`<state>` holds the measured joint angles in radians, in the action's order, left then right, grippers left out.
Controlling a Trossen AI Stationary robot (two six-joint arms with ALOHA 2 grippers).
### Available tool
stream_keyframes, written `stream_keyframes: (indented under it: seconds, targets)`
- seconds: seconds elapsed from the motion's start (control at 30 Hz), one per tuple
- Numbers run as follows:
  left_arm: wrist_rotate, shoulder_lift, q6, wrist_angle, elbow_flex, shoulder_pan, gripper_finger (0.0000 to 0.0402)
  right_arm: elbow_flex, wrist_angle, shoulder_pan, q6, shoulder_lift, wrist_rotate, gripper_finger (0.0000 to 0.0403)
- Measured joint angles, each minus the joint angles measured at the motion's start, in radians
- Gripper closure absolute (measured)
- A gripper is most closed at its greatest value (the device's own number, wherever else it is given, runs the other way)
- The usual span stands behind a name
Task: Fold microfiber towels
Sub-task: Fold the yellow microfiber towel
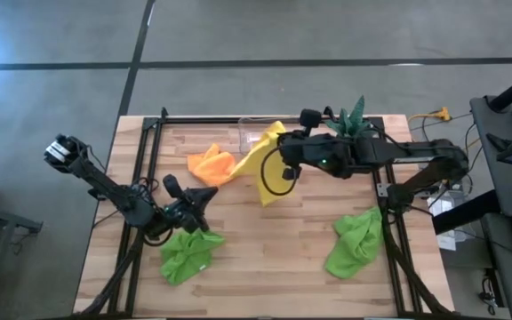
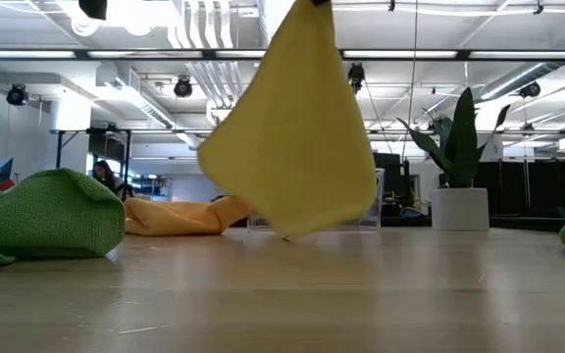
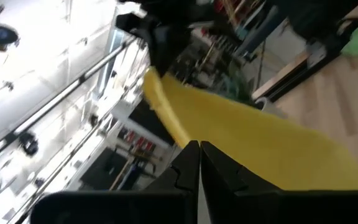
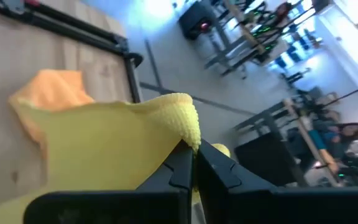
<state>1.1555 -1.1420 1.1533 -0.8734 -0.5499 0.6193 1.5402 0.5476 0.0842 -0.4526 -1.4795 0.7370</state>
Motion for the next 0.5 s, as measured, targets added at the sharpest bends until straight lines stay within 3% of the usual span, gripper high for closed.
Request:
stream_keyframes:
  seconds: [0.3, 0.5]
  targets:
    - [-0.06, -0.018, -0.158, -0.001, -0.007, -0.102, 0.0396, 0.0, -0.097, 0.01, -0.086, 0.007, 0.034, 0.0394]
    - [-0.155, -0.066, -0.279, 0.002, -0.007, -0.211, 0.0327, 0.013, -0.193, 0.014, -0.172, 0.007, 0.034, 0.0394]
